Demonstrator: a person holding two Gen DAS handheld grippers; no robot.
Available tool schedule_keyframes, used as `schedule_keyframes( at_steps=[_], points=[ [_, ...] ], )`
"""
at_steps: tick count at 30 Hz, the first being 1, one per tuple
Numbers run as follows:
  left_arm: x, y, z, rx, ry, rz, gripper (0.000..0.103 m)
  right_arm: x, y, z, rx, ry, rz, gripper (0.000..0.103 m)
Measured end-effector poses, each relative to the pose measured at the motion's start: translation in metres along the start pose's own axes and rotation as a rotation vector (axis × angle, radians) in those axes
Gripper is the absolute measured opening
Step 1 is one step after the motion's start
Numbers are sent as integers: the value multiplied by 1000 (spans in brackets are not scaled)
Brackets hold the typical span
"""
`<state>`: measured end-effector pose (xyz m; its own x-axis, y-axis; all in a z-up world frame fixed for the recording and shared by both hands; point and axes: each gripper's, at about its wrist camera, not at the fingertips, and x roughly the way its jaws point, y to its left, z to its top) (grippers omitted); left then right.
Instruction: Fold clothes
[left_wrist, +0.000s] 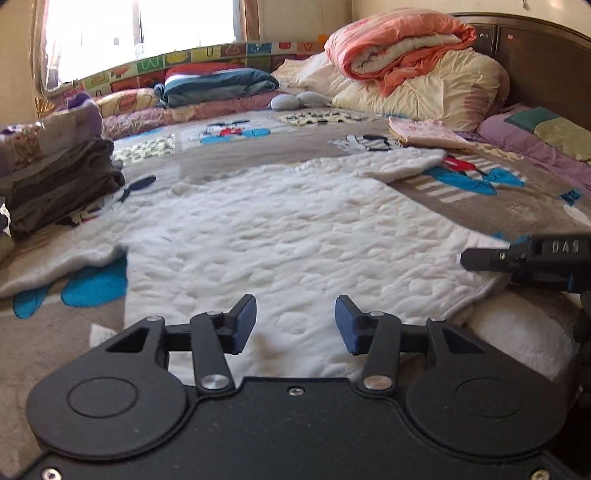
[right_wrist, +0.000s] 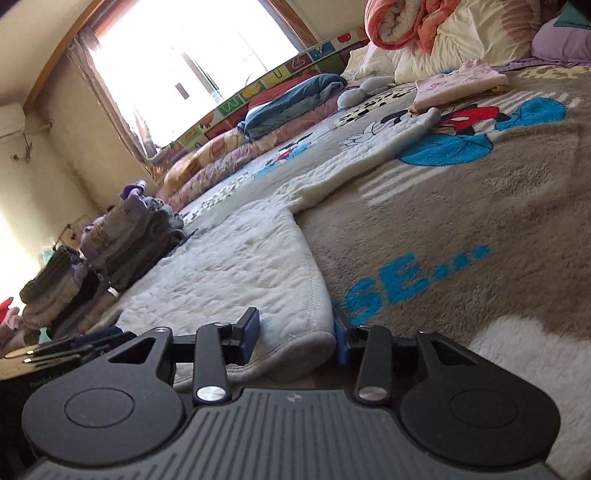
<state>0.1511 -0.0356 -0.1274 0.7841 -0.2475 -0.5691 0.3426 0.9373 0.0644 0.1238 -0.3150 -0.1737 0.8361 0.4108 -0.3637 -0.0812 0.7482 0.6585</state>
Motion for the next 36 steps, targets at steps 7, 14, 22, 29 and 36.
schedule_keyframes(
  at_steps=[7, 14, 22, 29, 36],
  points=[
    [9, -4, -8, -28, 4, 32, 48, 7, -39, -10, 464, 16, 208, 8],
    [6, -9, -11, -45, -4, 54, 49, -25, -19, 7, 344, 38, 146, 61],
    [4, -14, -14, -38, -8, 81, 50, -20, -16, 19, 131, 14, 24, 55],
    [-3, -15, 7, -57, 50, 71, 51, 1, -18, 13, 77, 28, -24, 20],
    [17, -48, 70, 53, 45, 47, 52, 1, -16, 6, 74, -13, -5, 21]
  ],
)
